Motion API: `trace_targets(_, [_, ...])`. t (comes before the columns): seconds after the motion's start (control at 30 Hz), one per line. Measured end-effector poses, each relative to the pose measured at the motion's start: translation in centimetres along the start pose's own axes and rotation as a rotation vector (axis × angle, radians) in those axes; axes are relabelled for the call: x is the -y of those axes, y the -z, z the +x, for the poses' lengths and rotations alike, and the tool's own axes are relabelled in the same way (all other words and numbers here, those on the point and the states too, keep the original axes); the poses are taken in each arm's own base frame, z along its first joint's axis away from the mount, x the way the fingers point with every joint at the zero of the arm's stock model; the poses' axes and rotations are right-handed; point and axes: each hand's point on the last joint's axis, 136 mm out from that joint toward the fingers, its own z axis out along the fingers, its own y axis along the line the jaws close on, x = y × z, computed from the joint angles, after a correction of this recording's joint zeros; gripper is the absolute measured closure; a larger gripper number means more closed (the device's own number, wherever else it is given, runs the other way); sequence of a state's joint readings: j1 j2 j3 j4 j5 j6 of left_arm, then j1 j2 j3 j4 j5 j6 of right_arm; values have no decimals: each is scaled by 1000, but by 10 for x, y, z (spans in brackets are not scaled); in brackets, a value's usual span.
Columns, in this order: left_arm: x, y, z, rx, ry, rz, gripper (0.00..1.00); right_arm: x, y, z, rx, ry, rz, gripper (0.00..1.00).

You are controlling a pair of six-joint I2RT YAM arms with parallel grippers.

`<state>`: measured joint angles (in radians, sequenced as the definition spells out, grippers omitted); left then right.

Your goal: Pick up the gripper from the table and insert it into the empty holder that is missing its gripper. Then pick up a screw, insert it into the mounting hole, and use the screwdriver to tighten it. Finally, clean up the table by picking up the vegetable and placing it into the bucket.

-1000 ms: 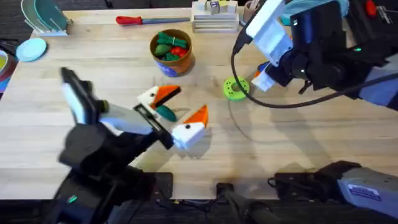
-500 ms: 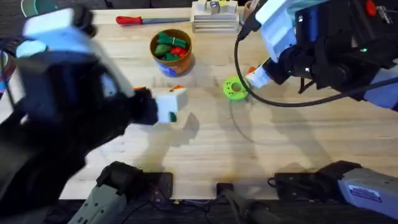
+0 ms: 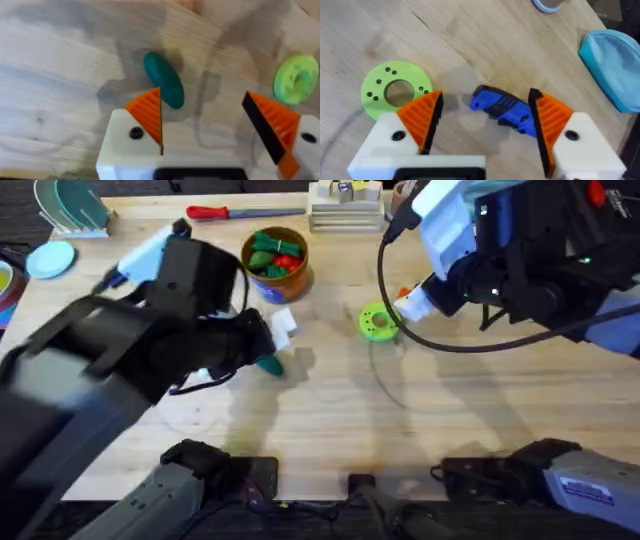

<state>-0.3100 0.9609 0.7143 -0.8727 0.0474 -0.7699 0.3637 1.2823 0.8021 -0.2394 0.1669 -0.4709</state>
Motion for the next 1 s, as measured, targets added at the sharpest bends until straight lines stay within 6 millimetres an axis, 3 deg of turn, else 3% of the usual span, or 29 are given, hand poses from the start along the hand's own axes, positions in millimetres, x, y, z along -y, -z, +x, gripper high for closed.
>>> trace_targets(0.3, [-22,-48,13,-132,220,-199,8,0,0,0,0,0,0,10])
trace_targets(0.57, [-33,-60,18,-153,323,-282,11,0,0,0,0,0,0,10])
trace_targets(0.63, [-34,-60,18,-149,334,-286,121,0,0,0,0,0,0,10])
trace_targets(0.77, [-34,-60,18,-145,347,-288,457,0,0,0,0,0,0,10])
trace_targets(0.87, [-34,-60,17,-142,352,-290,865,0,0,0,0,0,0,10])
trace_targets(0.9, [-33,-59,16,-140,351,-291,960,0,0,0,0,0,0,10])
trace_targets(1.0, [-31,-52,14,-148,352,-303,979,0,0,0,0,0,0,10])
